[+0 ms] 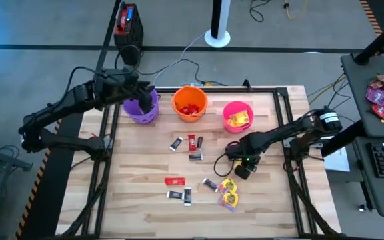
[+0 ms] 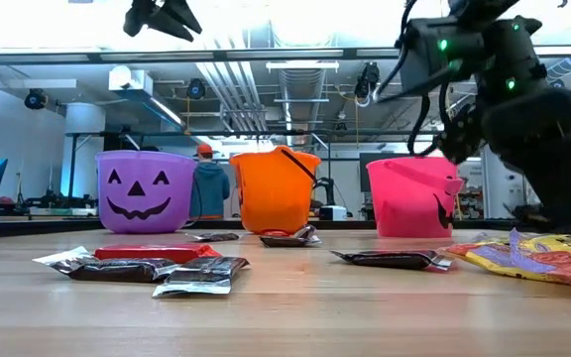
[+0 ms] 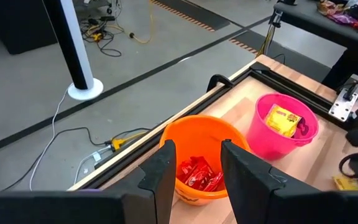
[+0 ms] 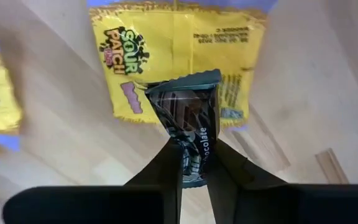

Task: Sort candy by brand, put in halloween buckets
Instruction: Put the black candy into the violet bucket

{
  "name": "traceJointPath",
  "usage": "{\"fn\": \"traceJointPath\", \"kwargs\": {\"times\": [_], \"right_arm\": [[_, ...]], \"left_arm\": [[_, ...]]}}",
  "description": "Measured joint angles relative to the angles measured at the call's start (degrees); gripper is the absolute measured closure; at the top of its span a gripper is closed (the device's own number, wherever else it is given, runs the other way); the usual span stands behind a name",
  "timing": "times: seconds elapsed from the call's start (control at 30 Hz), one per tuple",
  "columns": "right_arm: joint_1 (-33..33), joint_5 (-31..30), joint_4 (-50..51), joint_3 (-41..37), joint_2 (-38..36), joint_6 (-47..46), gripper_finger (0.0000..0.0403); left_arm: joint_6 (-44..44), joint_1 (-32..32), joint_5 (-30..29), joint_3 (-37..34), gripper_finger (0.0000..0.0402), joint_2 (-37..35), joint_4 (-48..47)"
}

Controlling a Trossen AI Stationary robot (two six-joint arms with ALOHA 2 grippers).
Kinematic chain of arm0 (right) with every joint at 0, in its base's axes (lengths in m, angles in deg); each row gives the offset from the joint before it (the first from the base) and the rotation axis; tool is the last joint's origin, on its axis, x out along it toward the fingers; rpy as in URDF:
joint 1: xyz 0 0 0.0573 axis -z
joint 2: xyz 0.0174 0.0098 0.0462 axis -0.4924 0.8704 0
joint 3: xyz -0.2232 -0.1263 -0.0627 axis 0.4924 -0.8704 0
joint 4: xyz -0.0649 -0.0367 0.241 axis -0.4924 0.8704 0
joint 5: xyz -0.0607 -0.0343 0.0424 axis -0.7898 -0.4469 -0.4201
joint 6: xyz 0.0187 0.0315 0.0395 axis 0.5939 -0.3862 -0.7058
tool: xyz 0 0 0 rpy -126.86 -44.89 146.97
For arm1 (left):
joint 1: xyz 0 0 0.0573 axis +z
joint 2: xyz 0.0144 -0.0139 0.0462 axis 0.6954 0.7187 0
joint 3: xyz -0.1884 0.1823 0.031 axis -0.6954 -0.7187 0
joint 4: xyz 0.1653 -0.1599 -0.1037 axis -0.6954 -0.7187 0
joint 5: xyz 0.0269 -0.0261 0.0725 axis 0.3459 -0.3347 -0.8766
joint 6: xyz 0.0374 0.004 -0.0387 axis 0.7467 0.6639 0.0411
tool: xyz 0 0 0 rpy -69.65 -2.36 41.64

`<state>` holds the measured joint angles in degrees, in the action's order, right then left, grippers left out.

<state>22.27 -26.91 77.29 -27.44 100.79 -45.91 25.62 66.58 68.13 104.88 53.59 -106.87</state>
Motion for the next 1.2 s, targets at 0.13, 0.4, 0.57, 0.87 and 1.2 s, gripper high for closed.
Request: {"fn": "traceJointPath", "kwargs": {"times": [0.13, 0.4, 0.57, 0.87, 1.2], "right_arm": [[0.0, -0.5, 0.1, 0.0, -3.8, -2.1, 0.0361], [2.5, -7.9, -20.2, 2.2, -14.9, -2.8, 0.0362], [6.6, -10.7, -47.1, 3.9, -17.3, 9.9, 0.0362], [8.4, -10.1, -58.9, 13.2, -14.6, 28.5, 0.0362], [8.9, -10.1, -59.0, 20.0, -11.1, 29.1, 0.0362]], "left_arm": [[0.0, 0.0, 0.0, 0.0, 0.029, 0.7, 0.1], [2.6, -1.1, 15.2, 0.0, 0.029, 2.3, 2.8], [2.5, -3.2, 28.1, -2.1, 0.029, 3.9, 8.3], [-7.8, -10.4, 34.9, -12.6, 0.0285, 8.4, 32.6], [-11.8, -13.9, 33.0, -15.1, 0.0206, 12.8, 49.3]]}}
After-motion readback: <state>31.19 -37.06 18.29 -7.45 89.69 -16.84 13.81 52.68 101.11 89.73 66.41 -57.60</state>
